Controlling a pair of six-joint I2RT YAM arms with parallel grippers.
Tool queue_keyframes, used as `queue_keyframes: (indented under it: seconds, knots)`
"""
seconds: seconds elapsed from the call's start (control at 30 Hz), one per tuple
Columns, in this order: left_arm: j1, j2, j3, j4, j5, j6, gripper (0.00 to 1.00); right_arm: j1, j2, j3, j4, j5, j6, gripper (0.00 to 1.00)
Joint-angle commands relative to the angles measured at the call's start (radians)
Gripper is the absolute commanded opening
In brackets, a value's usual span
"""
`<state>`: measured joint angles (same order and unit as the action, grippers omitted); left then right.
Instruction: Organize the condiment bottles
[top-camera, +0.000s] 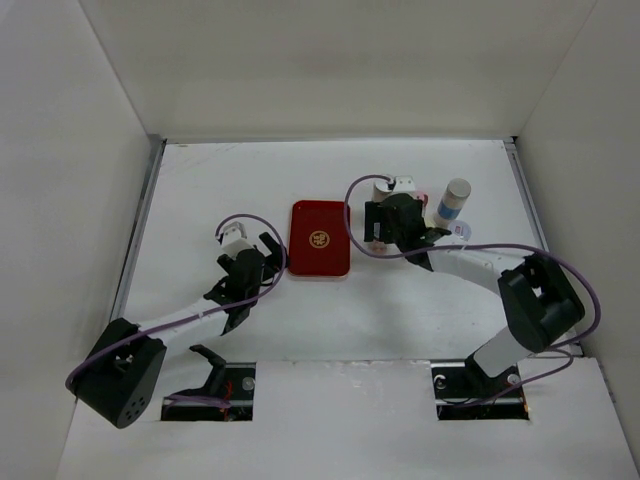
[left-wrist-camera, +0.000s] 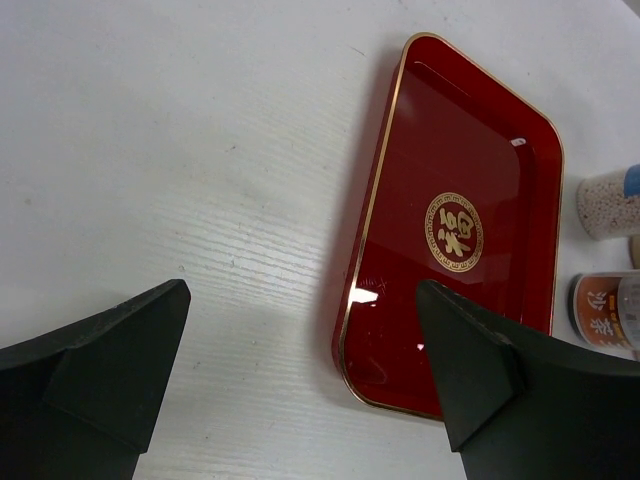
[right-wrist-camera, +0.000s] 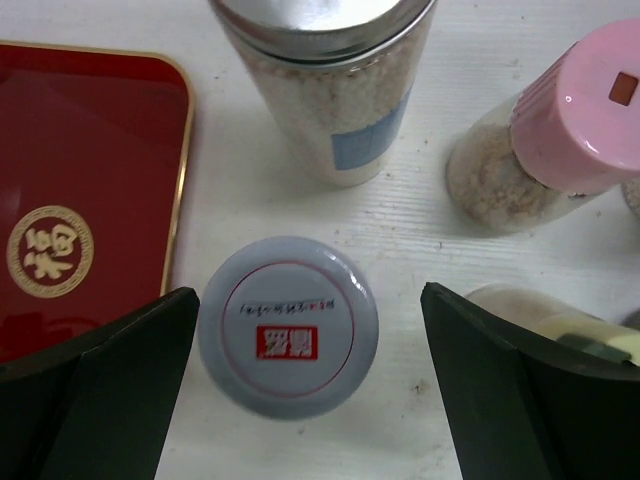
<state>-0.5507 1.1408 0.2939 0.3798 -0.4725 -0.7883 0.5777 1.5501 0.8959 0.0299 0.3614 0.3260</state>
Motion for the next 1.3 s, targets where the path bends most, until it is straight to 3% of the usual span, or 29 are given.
queue_keyframes:
  seconds: [0.0, 0.17, 0.27, 0.43, 0.87, 1.27]
  knots:
    - [-0.001, -0.010, -0.007, 0.053, 0.005, 0.000, 1.00, -0.011, 0.040, 0.051, 0.080, 0.013, 0.010, 0.99]
    - [0.001, -0.029, -0.015, 0.057, 0.003, -0.003, 1.00, 0.003, 0.041, 0.069, 0.119, 0.048, 0.001, 0.66]
    - [0.007, -0.023, -0.013, 0.048, 0.009, -0.005, 1.00, 0.038, 0.001, 0.104, 0.131, 0.056, -0.010, 0.54]
    - [0.005, -0.016, -0.013, 0.053, 0.011, -0.012, 1.00, 0.098, -0.009, 0.214, 0.125, 0.053, -0.028, 0.54]
    - [0.048, -0.059, -0.036, 0.027, 0.037, -0.068, 1.00, 0.202, 0.399, 0.661, 0.114, -0.025, -0.031, 0.54]
    - [0.062, -0.049, -0.042, 0.051, 0.066, -0.077, 1.00, 0.215, 0.613, 0.825, 0.091, -0.012, -0.019, 0.57]
